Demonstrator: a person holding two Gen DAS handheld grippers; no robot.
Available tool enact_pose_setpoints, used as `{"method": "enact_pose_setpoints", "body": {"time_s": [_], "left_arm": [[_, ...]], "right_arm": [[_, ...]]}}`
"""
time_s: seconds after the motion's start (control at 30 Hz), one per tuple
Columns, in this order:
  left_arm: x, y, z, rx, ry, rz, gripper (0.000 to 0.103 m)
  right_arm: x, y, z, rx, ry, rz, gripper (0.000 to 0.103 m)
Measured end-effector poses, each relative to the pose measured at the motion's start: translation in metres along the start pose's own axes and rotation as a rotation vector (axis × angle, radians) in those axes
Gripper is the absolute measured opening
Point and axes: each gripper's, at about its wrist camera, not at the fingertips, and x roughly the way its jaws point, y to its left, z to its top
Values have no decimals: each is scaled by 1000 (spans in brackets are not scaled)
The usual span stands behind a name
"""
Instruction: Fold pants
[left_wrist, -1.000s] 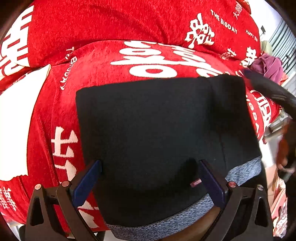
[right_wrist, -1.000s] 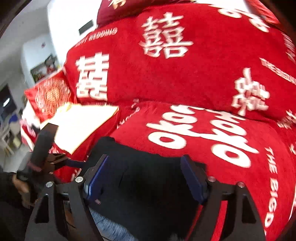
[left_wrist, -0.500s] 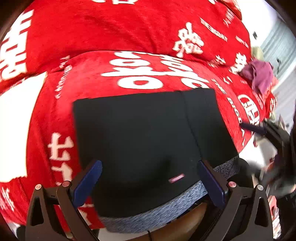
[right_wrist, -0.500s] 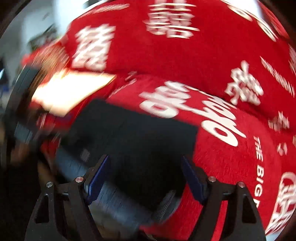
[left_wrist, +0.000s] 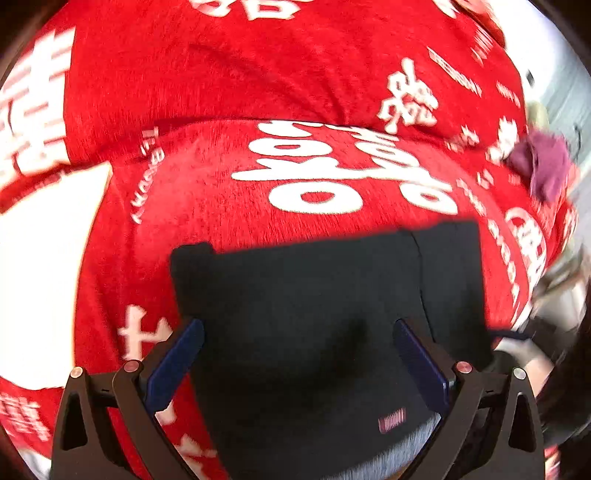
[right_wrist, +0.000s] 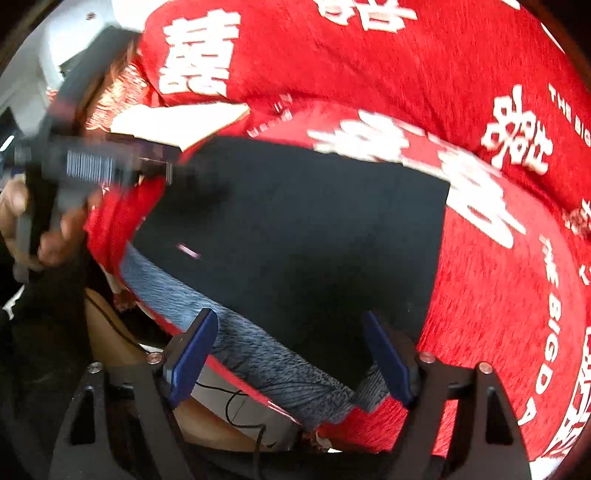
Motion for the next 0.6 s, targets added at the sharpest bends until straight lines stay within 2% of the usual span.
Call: {"method": "enact_pose_setpoints", "body": {"time_s": [0.07,0.1,0.17,0.23,0.37,0.43,0.5,0.6], "left_arm": [[21,9,9,-27,44,-7,103],[33,9,11,-12,79,22,103],[39,3,9,35,88,66,103],[31,-5,4,66,66,98,103],[1,-1,-17,41,20,109,103],[1,14,-35,-1,55,146,103],[10,29,-52,-44,110,117,103],[11,49,-68,-166,119,10,103]], "right_arm": [[9,2,-2,-14,1,-40,88],[11,4,-1,-20,-8,-43,94],[13,7,1,-25,-3,-46,96],[16,12,1,-46,11,-65,100],[16,14,-1,-57,11,-77,101],[13,11,-2,-30,2,-62,101],[11,4,-2,7,-10,-47,101],[14,-3,-3,48,5,-62,102]]}}
